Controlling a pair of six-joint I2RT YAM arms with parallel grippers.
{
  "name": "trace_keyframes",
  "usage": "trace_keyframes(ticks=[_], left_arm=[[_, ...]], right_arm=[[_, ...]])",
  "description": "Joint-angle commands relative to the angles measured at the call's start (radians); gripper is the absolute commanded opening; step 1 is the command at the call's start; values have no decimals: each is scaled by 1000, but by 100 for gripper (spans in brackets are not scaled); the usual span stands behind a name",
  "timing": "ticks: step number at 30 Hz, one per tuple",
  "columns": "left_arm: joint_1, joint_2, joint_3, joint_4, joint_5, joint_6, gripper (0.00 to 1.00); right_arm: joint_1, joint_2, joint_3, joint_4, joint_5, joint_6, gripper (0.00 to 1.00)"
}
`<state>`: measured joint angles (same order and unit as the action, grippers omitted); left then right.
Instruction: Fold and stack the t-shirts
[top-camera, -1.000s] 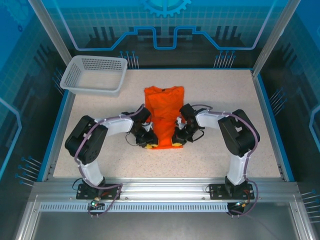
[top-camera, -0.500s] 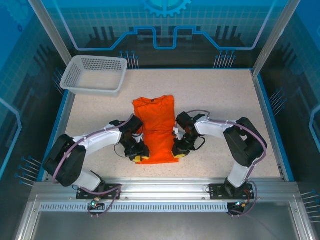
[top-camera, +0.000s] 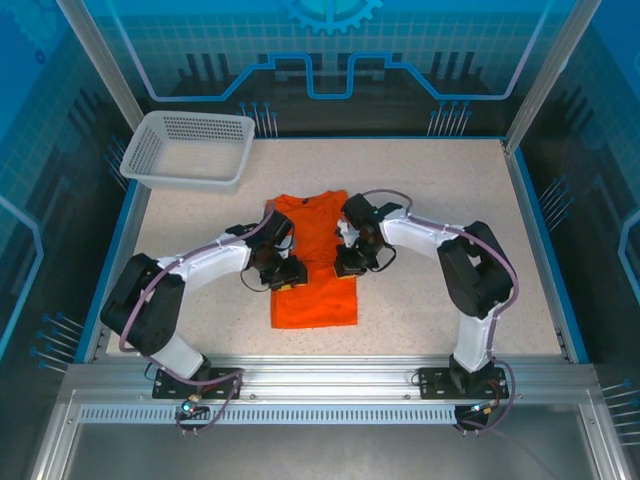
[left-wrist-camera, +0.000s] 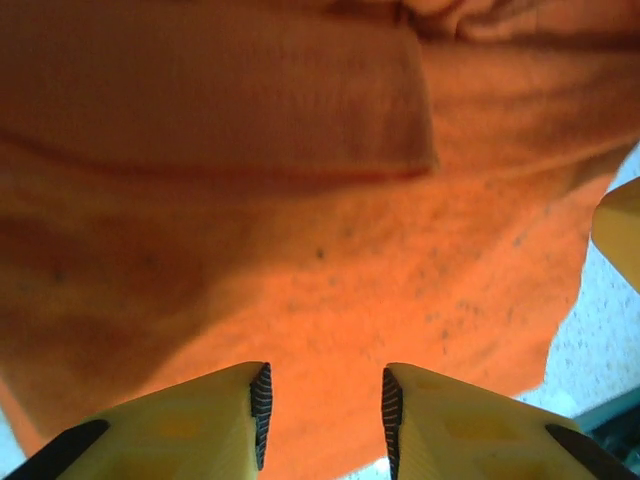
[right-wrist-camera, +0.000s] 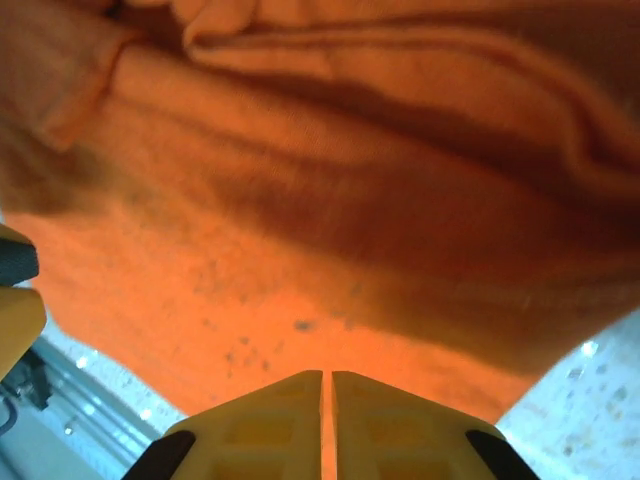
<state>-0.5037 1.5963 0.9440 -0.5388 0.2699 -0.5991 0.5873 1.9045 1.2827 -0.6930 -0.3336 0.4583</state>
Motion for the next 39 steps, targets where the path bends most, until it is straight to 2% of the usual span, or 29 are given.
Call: trace_keyframes(ticks=[1, 11, 17, 20, 22, 24, 26, 31, 35, 39], left_arm=[[14, 35, 46, 61, -72, 19, 38], [58, 104, 160, 95, -161, 50, 45], [121, 129, 270, 60, -202, 51, 51], [151, 105, 292, 13, -224, 58, 54], [161, 60, 272, -15, -213, 70, 56], [162, 10, 236, -56, -167, 81, 60], [162, -38, 184, -110, -76, 84, 61], [156, -207, -74, -187, 159, -4, 59], [117, -352, -263, -173, 243, -115, 58], [106, -418, -420, -45, 338, -237, 53]], right_arm=[[-15, 65, 86, -39, 56, -5, 11], [-72, 157, 234, -25, 35, 76, 12], [-139, 157, 268, -16, -5, 147, 17], [-171, 91, 218, 11, -31, 141, 30], [-178, 15, 141, 41, -63, 108, 43], [-179, -62, 43, 64, -110, 77, 52], [-178, -138, -72, 70, -160, 57, 56], [-164, -388, -385, 98, -228, 72, 67], [-116, -477, -519, 115, -259, 125, 66], [-30, -432, -521, 111, -243, 140, 56]])
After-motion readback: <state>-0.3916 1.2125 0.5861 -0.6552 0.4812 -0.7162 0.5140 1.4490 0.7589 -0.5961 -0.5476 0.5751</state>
